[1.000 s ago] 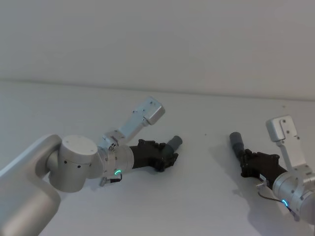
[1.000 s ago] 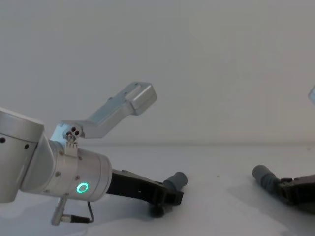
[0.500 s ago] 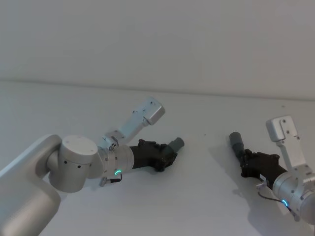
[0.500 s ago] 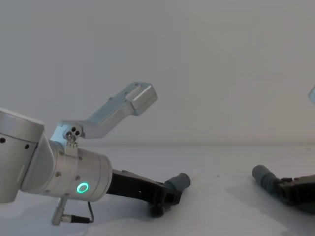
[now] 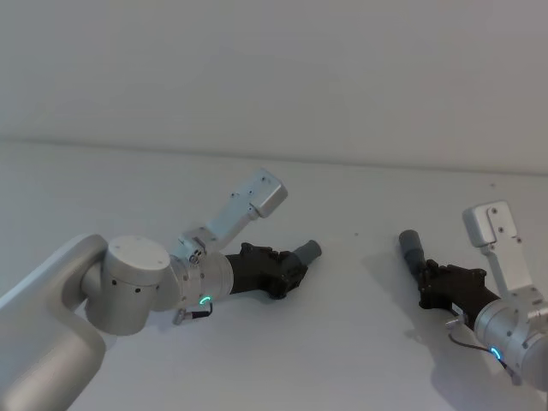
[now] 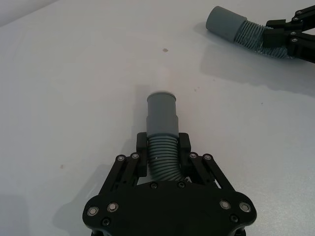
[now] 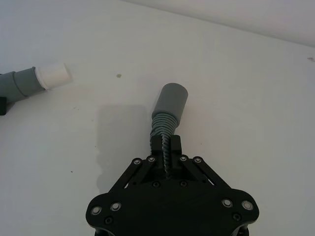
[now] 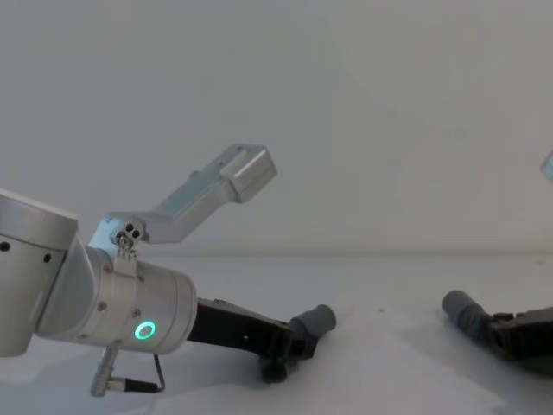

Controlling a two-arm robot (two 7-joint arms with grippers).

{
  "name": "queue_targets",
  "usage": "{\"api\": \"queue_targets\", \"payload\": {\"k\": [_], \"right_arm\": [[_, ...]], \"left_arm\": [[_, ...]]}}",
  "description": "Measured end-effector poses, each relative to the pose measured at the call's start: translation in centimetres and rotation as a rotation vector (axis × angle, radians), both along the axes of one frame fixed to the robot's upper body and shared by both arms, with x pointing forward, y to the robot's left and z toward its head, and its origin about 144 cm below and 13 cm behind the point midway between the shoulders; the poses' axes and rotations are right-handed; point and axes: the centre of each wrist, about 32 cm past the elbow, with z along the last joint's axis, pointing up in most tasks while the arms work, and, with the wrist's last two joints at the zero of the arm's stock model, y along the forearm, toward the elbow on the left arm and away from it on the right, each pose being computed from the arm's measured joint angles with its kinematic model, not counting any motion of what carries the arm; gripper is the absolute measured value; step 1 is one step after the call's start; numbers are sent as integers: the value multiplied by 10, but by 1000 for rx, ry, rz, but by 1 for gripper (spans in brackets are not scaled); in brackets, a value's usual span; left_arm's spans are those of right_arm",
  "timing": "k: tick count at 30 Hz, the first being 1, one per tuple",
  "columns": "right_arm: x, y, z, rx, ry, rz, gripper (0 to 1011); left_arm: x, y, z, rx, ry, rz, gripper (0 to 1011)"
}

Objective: Use both hands to pick up one end of the pipe from the table, align the ends, and insert them.

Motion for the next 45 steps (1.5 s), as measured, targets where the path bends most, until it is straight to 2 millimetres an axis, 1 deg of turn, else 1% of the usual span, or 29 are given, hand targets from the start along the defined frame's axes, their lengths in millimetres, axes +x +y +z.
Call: {"api": "queue_targets", "payload": {"k": [13,23,32,36,45], "right_arm": [[0,0,0,-1,-4,0,75],[-4,-5,-2,-6,-76,8,75],[-9,-19,-3,-36,-202,29,74],[-11,-25,-3,-52,-244,41,74],[-12,-48,0,-136,-395,119,74]], "left_arm": [[0,0,0,4,-2,-1,345],[-1,6,7,48,-53,-18,345],[0,12,26,125,-166,-78,345],[1,14,38,177,-234,-130,345],[5,17,60,293,-361,-243,345]]}}
